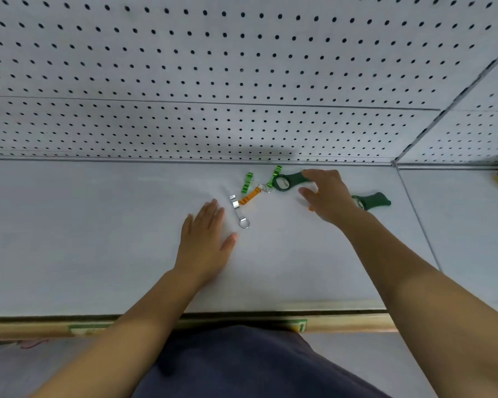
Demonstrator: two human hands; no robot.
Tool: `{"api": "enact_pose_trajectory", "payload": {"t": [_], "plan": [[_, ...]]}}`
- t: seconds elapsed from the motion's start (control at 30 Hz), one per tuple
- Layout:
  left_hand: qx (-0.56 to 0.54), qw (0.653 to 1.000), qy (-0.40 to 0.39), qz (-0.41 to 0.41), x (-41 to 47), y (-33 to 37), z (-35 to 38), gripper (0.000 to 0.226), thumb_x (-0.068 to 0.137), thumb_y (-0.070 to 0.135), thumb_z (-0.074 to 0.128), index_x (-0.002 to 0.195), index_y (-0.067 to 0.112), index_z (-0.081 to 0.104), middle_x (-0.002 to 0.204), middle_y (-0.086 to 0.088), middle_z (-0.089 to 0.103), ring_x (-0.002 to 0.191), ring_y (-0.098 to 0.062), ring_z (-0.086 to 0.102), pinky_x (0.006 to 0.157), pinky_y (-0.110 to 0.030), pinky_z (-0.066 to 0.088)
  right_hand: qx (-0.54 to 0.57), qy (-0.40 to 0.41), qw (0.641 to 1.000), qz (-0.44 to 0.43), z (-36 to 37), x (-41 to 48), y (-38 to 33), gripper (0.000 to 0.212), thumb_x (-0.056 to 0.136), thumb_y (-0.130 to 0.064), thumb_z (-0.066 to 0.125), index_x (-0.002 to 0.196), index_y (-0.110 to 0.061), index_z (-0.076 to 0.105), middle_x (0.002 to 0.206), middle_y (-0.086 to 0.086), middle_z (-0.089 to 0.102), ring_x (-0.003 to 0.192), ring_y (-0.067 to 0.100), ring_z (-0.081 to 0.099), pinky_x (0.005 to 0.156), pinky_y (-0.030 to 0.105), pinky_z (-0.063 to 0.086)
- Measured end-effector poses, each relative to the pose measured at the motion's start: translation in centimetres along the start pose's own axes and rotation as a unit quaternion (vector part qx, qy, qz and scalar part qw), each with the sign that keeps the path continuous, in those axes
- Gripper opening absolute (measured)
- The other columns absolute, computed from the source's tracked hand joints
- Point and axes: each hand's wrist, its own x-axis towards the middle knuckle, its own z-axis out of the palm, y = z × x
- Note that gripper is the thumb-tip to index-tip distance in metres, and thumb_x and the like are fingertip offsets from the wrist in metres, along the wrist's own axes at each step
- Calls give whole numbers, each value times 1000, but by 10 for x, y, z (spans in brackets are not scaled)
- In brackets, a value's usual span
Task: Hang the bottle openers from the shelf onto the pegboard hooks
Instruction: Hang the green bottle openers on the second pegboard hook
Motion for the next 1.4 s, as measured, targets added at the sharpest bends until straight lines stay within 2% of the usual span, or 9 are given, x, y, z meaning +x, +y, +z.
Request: {"api": "enact_pose_trajectory", "payload": {"t": [0.17,0.33,0.47,0.6,0.7,0.87,1.1,1.27,1.4], "plan": [[30,998,61,12,-1,-6,15,72,96,55,22,156,17,29,168,-1,17,155,-14,9,125,-42,5,-109,-29,992,-62,7,27,6,55,102,-34,54,153,-30,34,159,-6,37,147,23,22,117,45,23],[24,996,81,7,2,-6,15,66,96,56,31,150,19,39,165,1,26,153,-14,19,124,-41,10,-144,5,986,-89,15,46,10,43,98,-31,59,141,-27,52,137,-3,54,133,23,34,107,38,29],[-81,988,131,-25,6,-5,13,55,96,52,41,135,18,57,151,1,49,141,-18,43,120,-44,27,-52,31,996,-69,19,41,13,29,93,-32,68,119,-20,64,111,-2,58,116,23,42,92,29,32],[-231,949,208,-53,9,28,-9,26,101,37,53,114,19,66,114,9,65,105,-7,57,93,-32,49,116,36,992,-15,15,8,0,11,94,-26,67,102,-18,65,91,-5,58,79,10,54,67,18,39],[-345,929,105,-84,20,66,-31,25,101,42,52,113,25,64,105,12,67,94,-1,60,79,-19,47,270,43,961,37,14,-27,-16,7,94,-26,68,96,-19,66,76,-6,61,61,5,51,56,13,40],[-528,835,-56,-142,31,102,-34,25,104,35,49,117,23,68,109,5,76,103,-8,71,96,-31,55,430,-84,897,59,8,-70,-30,13,100,-28,58,103,-28,71,88,-6,74,79,7,68,73,20,58],[-603,773,-70,-183,27,95,-35,21,106,23,47,118,21,64,101,-3,79,96,-17,76,83,-33,61,176,142,972,65,-25,-44,46,25,99,-19,59,123,-20,66,122,1,66,106,14,60,93,27,46],[-590,781,-82,-188,23,92,-36,24,106,26,45,124,21,60,97,-1,80,93,-15,76,78,-29,61,-151,34,986,64,-30,-33,105,62,101,-21,57,156,-24,28,160,3,35,150,25,27,121,46,23],[-576,792,-94,-179,18,94,-38,22,106,28,45,120,23,61,97,1,80,98,-15,75,97,-41,56,-167,72,981,71,-15,-39,113,49,99,-17,58,147,-23,46,144,1,51,138,26,36,117,45,27]]}}
